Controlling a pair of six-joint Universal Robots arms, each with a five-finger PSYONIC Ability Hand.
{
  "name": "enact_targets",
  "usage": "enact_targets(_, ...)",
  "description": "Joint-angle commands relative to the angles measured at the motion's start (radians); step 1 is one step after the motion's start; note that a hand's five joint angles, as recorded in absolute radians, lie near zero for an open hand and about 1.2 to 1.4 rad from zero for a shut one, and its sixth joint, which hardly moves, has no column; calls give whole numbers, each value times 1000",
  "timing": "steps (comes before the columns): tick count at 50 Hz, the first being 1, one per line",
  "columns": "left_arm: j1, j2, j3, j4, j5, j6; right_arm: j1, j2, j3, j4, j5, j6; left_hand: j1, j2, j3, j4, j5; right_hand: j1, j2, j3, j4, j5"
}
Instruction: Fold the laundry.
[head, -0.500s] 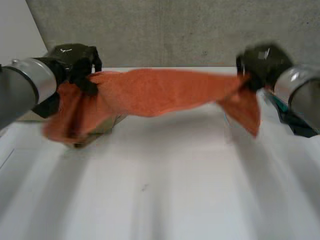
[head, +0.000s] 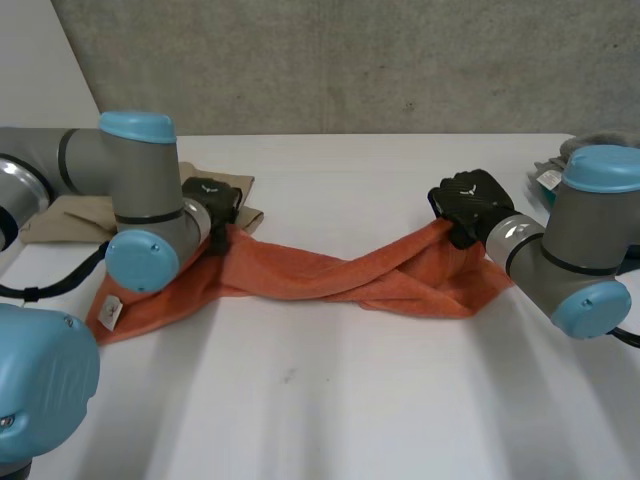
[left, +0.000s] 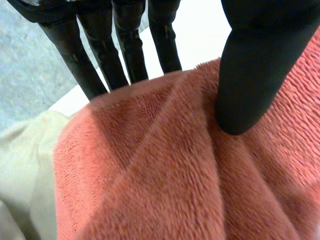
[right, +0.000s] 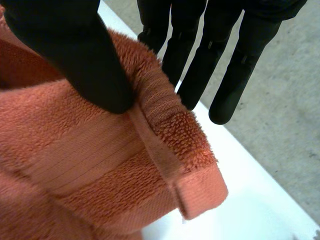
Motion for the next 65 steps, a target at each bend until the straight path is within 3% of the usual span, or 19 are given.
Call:
enact_targets(1,27,139,-93,-11,15,-5,-3,-24,-4,-21,4,-2,-498,-528,-535,-529,-531,-2,-22,-24,-27,-29)
enact_targets(3,47,219,-167,6,12,-8,-6,-39,2,-20,-2,-4,-498,-528,-535,-529,-531,264,244,242,240,238)
enact_targets(10,138,464,-430,50,29,-5,-9,-64,5,-15,13,-22,-498,-528,-535,-529,-531,266,246,244,241,239)
enact_targets(16,225,661,-717,60,104,17,-9,-67,1,-12,58,-27,-495,-525,-532,-526,-527,266,246,244,241,239)
enact_targets(22,299,754,-979,83,189,119,-6,-61,2,-14,84,-27,-196,-226,-232,-227,-228,266,246,244,241,239)
enact_targets(28,346,753,-1113,181,223,227,2,-52,4,-17,88,-31,-95,-125,-132,-126,-128,266,246,244,241,239)
enact_targets(32,371,715,-1147,291,230,245,4,-50,5,-15,87,-34,-309,-339,-345,-339,-341,266,246,244,241,239)
enact_targets(40,380,606,-1107,389,228,261,0,-52,13,-14,87,-37,-498,-528,-535,-529,-531,266,246,244,241,239)
enact_targets(51,375,474,-989,451,228,322,-3,-46,15,-15,88,-48,-498,-528,-535,-529,-531,266,246,244,241,239)
enact_targets(65,368,360,-867,485,237,379,-6,-26,13,-20,88,-66,-99,-129,-135,-129,-131,266,246,244,241,239)
